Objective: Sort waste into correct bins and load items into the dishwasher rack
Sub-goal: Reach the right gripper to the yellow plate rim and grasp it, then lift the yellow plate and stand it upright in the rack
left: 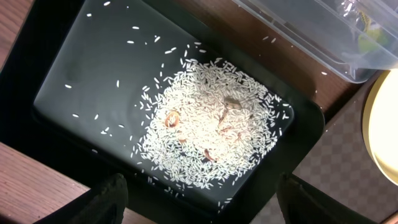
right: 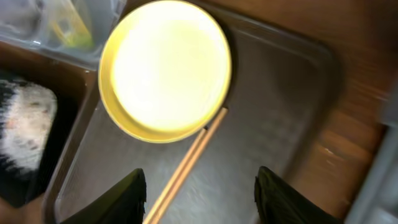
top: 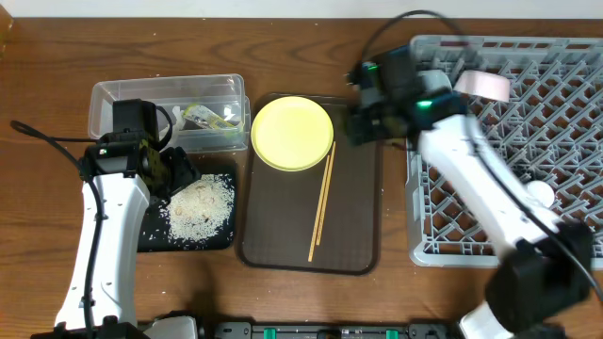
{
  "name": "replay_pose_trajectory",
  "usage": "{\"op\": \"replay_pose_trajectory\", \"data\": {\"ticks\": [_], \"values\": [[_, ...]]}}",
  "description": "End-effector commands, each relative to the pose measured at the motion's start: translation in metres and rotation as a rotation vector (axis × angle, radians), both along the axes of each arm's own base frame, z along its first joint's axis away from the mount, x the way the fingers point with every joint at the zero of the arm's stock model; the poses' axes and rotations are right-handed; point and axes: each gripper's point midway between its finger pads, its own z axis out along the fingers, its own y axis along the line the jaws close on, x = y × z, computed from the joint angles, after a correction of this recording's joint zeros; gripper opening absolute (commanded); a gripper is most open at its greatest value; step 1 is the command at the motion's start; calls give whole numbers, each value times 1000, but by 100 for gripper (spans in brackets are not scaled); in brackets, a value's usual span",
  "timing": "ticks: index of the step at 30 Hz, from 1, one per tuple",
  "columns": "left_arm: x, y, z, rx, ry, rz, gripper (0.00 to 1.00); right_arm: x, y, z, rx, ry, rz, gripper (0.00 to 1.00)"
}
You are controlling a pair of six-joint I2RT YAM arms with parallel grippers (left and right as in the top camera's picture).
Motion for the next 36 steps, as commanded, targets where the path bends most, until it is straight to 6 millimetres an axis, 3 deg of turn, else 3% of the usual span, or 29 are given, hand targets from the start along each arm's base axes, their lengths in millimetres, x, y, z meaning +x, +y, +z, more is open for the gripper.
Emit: {"op": "replay_pose_trajectory", "data": {"ticks": [1, 11, 16, 19, 25, 29, 33, 36], "values": [[-1, 2, 2, 4, -5, 11, 79, 11, 2, -38, -119, -3, -91, 58], [-1, 2, 2, 4, -5, 11, 79, 40, 26, -121, -119, 26, -190, 50], [-1, 2, 2, 4, -4, 11, 79, 46, 29, -144, -112, 39, -218, 46], [-1, 2, 2, 4, -4, 11, 79, 46, 29, -150, -111, 47, -227, 35], [-1, 2, 2, 4, -4, 11, 79, 58, 30, -144, -92, 0, -242, 6], [-1, 2, 2, 4, -4, 11, 79, 71, 17, -130, -84, -30, -273, 1], [-1, 2, 2, 4, -4, 11, 79, 84, 1, -91, -79, -108, -255, 1], [-1, 2, 2, 4, -5, 11, 79, 91, -15, -41, -64, -195, -245, 1]]}}
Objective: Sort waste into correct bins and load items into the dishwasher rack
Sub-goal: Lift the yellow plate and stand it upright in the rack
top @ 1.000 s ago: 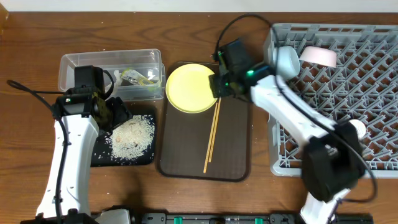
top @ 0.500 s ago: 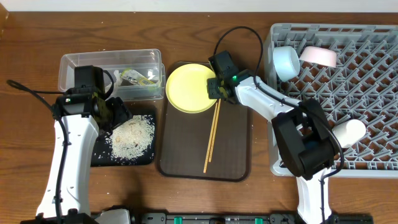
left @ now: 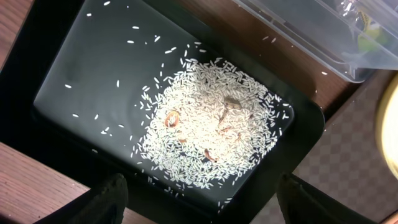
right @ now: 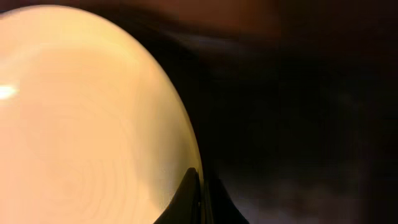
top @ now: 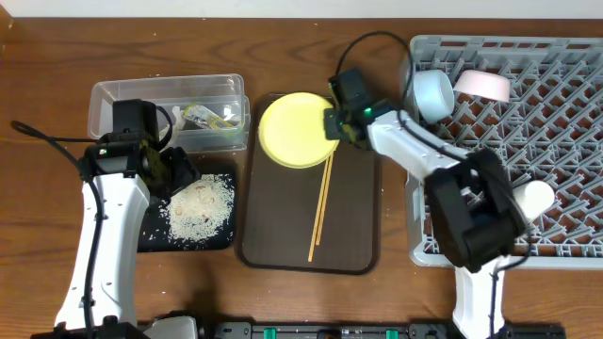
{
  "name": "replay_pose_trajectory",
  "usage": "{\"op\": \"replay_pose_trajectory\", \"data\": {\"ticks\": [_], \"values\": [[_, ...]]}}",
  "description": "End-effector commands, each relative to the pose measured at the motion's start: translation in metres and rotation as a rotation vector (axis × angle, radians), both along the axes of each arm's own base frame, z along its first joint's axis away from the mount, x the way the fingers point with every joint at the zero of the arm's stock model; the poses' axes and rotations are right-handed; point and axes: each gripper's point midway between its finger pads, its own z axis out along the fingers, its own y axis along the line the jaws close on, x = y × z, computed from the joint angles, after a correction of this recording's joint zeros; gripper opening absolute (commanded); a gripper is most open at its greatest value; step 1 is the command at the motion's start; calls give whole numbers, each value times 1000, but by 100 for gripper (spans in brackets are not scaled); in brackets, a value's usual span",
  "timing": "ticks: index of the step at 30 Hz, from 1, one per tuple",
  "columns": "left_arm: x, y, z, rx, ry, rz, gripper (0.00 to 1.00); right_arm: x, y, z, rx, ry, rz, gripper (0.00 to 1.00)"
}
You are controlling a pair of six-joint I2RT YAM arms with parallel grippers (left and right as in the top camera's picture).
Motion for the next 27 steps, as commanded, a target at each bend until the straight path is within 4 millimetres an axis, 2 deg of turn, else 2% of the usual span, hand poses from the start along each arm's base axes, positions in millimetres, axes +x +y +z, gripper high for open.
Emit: {"op": "replay_pose_trajectory", "data": {"ticks": [1, 4, 5, 8, 14, 18, 19, 23, 27], "values": [[-1, 2, 2, 4, -5, 11, 79, 17, -22, 89, 4, -180, 20, 1], [-1, 2, 2, 4, -5, 11, 79, 14, -52, 141, -44, -269, 12, 1], [-1, 2, 2, 4, -5, 11, 79, 10, -68, 161, -79, -301, 0, 1], [-1, 2, 2, 4, -5, 11, 79, -4, -114, 202, -215, -363, -41, 1], [-1, 2, 2, 4, -5, 11, 79, -46, -221, 258, -562, -384, -244, 1], [-1, 2, 2, 4, -5, 11, 79, -83, -286, 281, -822, -320, -414, 1], [-1, 2, 2, 4, -5, 11, 79, -90, -296, 283, -877, -292, -423, 1], [-1, 2, 2, 4, -5, 11, 79, -113, -323, 276, -993, -170, -444, 1], [-1, 2, 2, 4, -5, 11, 79, -119, -338, 264, -995, -120, -488, 1]]}}
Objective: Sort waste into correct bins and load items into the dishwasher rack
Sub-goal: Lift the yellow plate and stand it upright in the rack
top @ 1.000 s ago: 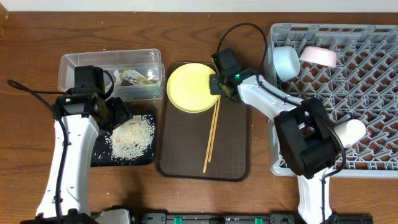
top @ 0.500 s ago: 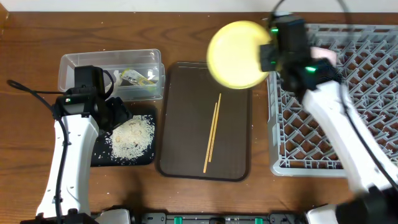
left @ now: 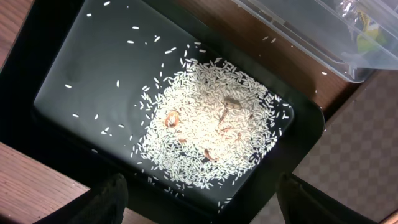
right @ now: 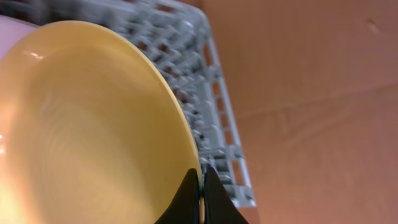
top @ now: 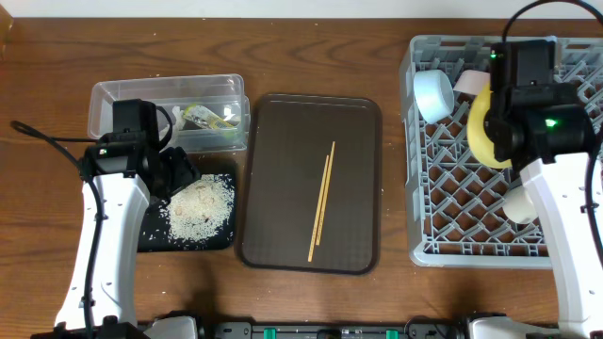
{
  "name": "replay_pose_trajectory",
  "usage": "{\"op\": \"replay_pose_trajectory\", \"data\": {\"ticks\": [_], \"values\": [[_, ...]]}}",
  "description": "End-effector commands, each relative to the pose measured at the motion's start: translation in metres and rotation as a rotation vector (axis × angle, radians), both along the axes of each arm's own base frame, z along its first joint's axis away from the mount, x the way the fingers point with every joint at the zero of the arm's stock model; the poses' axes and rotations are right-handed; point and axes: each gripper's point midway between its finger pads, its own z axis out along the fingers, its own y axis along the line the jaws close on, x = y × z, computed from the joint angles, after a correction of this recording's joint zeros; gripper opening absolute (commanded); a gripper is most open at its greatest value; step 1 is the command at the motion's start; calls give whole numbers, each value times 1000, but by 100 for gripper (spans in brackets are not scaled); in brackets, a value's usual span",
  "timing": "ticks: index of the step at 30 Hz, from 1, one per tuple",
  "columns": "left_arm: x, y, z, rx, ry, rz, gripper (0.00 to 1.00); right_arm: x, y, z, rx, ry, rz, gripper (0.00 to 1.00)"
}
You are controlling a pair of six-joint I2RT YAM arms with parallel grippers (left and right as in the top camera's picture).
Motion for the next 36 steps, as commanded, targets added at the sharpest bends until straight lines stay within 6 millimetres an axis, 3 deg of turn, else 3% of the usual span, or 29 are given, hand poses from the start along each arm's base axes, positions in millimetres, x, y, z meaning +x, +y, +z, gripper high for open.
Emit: {"op": "replay_pose_trajectory", "data": {"ticks": [1, 9, 16, 23, 26, 27, 29, 30, 34, 36], "values": [[-1, 2, 2, 4, -5, 11, 79, -10, -22, 1, -63, 8, -93, 1], [-1, 2, 2, 4, -5, 11, 79, -4, -36, -22, -57, 72, -133, 1], [-1, 2, 2, 4, -5, 11, 79, 13, -36, -49, -57, 128, -133, 1], [-1, 2, 2, 4, -5, 11, 79, 42, -13, -94, 84, 163, -44, 1], [-1, 2, 2, 3, -5, 11, 79, 48, -7, -99, 124, 119, -61, 1], [-1, 2, 2, 4, -4, 11, 79, 49, -7, -98, 135, 96, -74, 3], [-1, 2, 2, 3, -5, 11, 79, 50, -7, -95, 156, 50, -103, 27], [-1, 2, 2, 4, -4, 11, 79, 49, -7, -94, 162, 38, -111, 33], [-1, 2, 2, 4, -4, 11, 79, 46, 1, -84, 205, 14, -78, 37], [-1, 2, 2, 4, -4, 11, 79, 45, 8, -72, 251, -26, -47, 46]]}}
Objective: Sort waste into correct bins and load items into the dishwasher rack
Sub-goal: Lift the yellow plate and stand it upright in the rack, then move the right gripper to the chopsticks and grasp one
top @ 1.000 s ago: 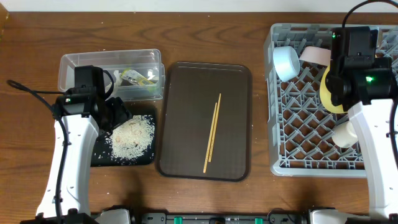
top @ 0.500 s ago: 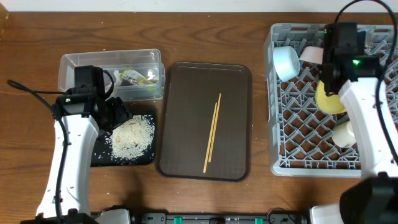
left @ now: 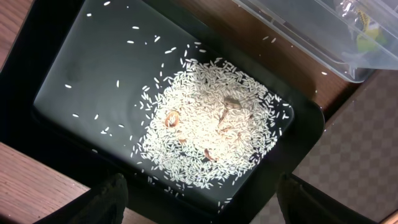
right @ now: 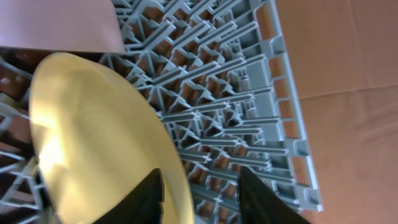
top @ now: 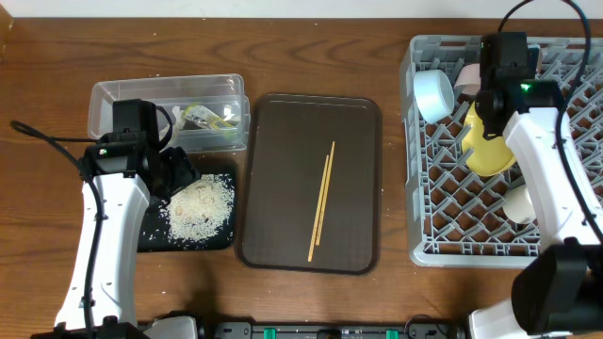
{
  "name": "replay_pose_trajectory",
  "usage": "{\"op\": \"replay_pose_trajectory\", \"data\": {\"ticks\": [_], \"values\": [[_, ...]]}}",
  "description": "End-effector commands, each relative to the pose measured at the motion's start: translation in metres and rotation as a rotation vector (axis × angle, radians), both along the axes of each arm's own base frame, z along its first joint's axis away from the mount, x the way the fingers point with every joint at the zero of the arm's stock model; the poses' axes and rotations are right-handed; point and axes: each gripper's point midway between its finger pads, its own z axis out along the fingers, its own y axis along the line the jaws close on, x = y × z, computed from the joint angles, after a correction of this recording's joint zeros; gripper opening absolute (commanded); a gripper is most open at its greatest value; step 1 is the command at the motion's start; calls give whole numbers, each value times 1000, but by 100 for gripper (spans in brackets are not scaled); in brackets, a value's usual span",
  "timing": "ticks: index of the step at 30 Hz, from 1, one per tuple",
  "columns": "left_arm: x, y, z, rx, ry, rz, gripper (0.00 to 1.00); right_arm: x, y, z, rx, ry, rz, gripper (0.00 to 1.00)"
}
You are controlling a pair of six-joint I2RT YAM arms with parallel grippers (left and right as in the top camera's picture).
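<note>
A yellow plate [top: 490, 143] [right: 93, 143] stands on edge between the pegs of the grey dishwasher rack [top: 565, 179]. My right gripper [top: 484, 104] [right: 208, 199] is open above it, with the plate's rim between the spread fingers and no grip on it. Two wooden chopsticks [top: 322, 201] lie on the brown tray [top: 283, 235]. My left gripper [left: 205, 202] hangs open over the black tray [left: 74, 68] [top: 151, 240] that holds spilled rice [left: 211, 134] with food scraps.
A clear plastic bin [top: 141, 99] with wrappers stands behind the black tray. In the rack are a pale blue cup [top: 432, 94], a pink bowl [top: 467, 79] and a white cup [top: 518, 202]. Bare wood table surrounds everything.
The right gripper was shut on the yellow plate above the rack. Now the plate stands in the rack and the gripper is open around its rim. The left arm has not moved.
The plate lay on the brown tray with my right gripper open over it. Then the gripper was shut on the plate's rim at the tray, then it held the plate over the rack. Now the plate stands in the rack, released. The left gripper stayed open over the rice.
</note>
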Motion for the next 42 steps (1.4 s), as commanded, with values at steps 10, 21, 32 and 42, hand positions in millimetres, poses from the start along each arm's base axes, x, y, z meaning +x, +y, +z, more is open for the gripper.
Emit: {"op": "replay_pose_trajectory", "data": {"ticks": [10, 21, 32, 42], "values": [[-1, 2, 2, 4, -4, 11, 79, -17, 132, 68, 682, -232, 452, 67], [-1, 2, 2, 4, -5, 11, 79, -66, 245, 0, 962, 162, 558, 61], [-1, 2, 2, 4, -5, 11, 79, -94, 315, -109, 888, 440, 394, 61], [-1, 2, 2, 4, -4, 11, 79, -100, 338, -176, 769, 497, 312, 60]]}}
